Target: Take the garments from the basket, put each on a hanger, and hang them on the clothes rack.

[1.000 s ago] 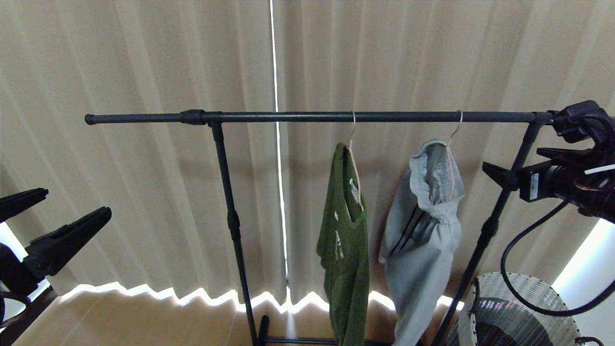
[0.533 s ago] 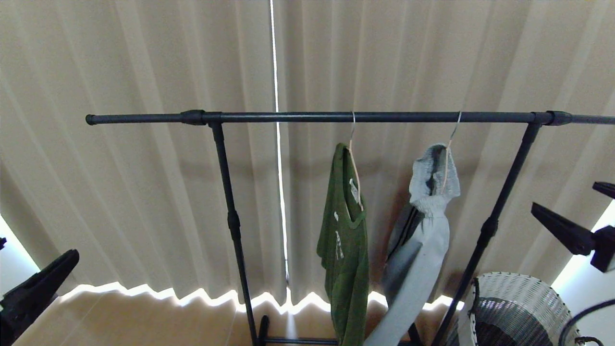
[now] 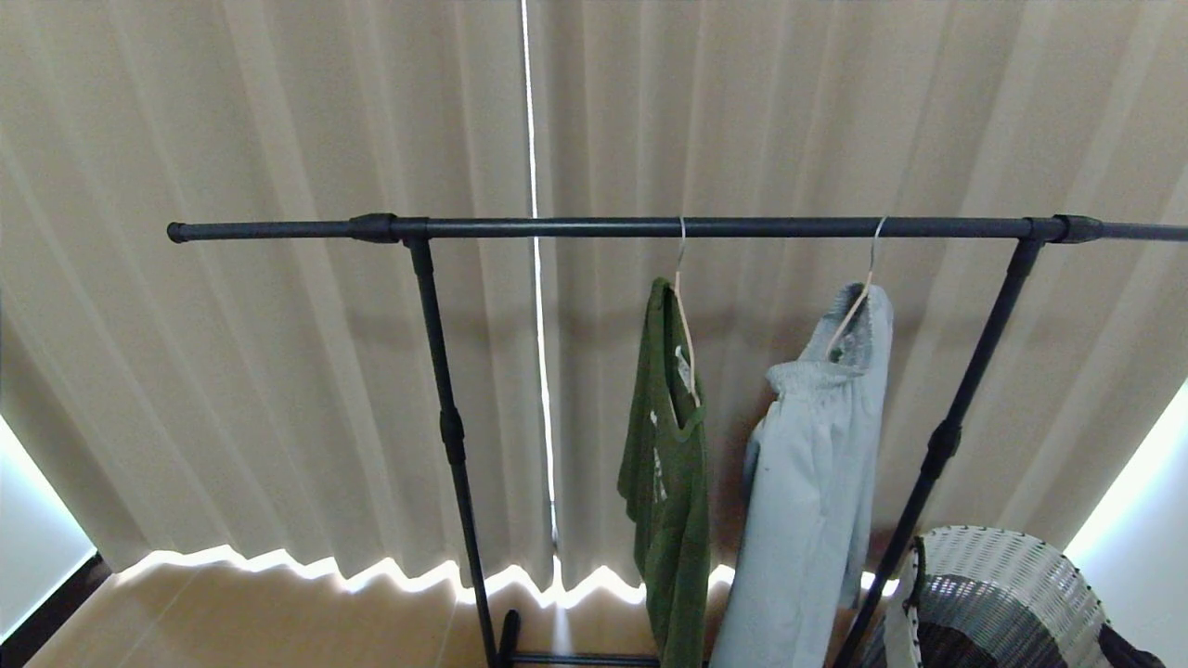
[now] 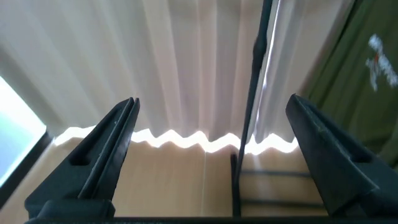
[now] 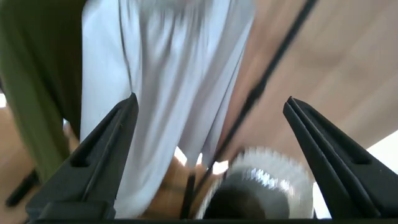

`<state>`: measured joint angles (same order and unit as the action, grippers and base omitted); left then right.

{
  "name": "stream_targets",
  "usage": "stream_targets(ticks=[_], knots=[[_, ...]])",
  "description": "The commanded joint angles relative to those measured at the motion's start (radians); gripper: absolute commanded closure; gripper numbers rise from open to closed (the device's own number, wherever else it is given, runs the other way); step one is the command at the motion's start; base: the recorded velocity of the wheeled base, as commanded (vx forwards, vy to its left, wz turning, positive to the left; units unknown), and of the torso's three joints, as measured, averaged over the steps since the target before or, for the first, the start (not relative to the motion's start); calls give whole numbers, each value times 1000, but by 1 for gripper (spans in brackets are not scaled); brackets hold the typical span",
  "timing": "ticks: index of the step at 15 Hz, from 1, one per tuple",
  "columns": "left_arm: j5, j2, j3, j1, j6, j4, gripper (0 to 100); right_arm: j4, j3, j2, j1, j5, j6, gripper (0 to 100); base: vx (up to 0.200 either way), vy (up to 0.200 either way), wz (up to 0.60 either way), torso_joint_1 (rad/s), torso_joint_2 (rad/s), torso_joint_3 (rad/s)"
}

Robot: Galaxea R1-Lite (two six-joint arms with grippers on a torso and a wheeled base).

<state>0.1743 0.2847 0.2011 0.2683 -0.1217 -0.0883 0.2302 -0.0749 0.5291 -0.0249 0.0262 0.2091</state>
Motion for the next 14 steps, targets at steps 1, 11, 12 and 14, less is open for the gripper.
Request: stream_targets(ticks=[1, 11, 12, 14], knots=[[1, -197, -43, 5, -4, -99, 0, -192, 14, -279, 0, -37, -4, 0, 0, 0, 0, 0, 0, 0], [110, -131, -120, -182, -30, -71, 0, -364, -14, -525, 16, -34, -36, 0, 0, 0, 0, 0, 0, 0], [108, -144, -118, -212, -24, -71, 0, -364, -11, -526, 16, -32, -68, 0, 0, 0, 0, 0, 0, 0], [103, -211, -118, -213, 1, -68, 0, -331, 35, -526, 17, -31, -159, 0, 0, 0, 0, 0, 0, 0]])
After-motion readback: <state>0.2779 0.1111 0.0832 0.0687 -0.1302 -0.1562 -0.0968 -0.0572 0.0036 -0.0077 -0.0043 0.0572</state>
